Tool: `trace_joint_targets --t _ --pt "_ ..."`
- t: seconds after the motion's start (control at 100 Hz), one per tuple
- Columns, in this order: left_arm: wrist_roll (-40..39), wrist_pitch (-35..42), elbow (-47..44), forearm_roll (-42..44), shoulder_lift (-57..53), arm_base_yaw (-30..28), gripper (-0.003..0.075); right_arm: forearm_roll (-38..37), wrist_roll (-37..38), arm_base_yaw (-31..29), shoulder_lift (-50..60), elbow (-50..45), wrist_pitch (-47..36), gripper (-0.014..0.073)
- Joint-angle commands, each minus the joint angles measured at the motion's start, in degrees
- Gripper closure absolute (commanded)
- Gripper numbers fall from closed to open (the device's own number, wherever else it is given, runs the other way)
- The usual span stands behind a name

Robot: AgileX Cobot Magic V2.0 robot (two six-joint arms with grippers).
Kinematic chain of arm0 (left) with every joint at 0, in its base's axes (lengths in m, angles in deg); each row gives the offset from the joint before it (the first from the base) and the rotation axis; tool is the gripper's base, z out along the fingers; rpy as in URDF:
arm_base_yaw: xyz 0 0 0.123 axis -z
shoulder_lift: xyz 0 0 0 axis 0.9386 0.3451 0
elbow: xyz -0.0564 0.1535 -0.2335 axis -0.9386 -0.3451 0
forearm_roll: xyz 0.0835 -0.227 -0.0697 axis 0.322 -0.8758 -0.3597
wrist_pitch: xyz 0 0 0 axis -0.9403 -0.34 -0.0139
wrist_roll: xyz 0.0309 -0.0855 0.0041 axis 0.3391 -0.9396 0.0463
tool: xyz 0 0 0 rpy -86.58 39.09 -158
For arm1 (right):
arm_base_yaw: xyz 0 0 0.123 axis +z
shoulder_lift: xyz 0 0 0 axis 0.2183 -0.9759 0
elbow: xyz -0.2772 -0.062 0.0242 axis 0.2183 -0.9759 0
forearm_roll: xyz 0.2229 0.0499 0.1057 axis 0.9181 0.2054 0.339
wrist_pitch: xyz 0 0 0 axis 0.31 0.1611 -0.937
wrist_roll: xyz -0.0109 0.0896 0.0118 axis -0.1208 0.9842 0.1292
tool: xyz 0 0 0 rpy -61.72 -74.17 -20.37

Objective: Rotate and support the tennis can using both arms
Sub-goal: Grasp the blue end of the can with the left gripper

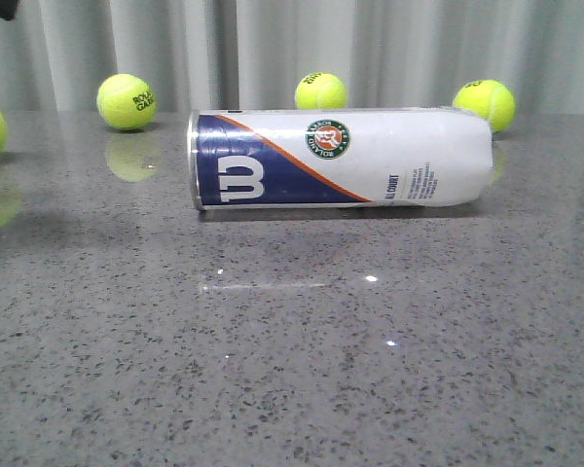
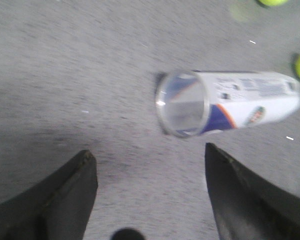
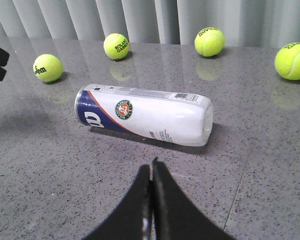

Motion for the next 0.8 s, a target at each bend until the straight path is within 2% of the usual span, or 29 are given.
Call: trace_joint_targets --t 0.0,0.13,0.37,0.56,0.79 --pt "4.42 -2.42 2.27 -10.35 2.38 -0.04 0.028 -0.36 -0.18 -0.31 -0.38 1.41 -4.06 0.0649" --pt "7.36 -3.64 2.42 -16.15 6.49 0.81 0.028 -0.36 -0.18 -0.31 -0.38 1.41 -4.06 0.0649" --pt "12.71 -3.07 2.42 -26.18 13.64 6.65 0.028 -0.36 -0.18 -0.31 -0.38 1.41 -4.06 0.0649" --pt "16.19 -0.67 2.59 -29.87 18.36 10.63 0.028 -0.36 -0.18 -0.31 -0.38 1.41 -4.06 0.0649" --pt "19.45 0.15 4.43 -33.56 22.54 12.29 0.028 -0.36 -0.18 -0.31 -0.38 1.41 -4.06 0.0649"
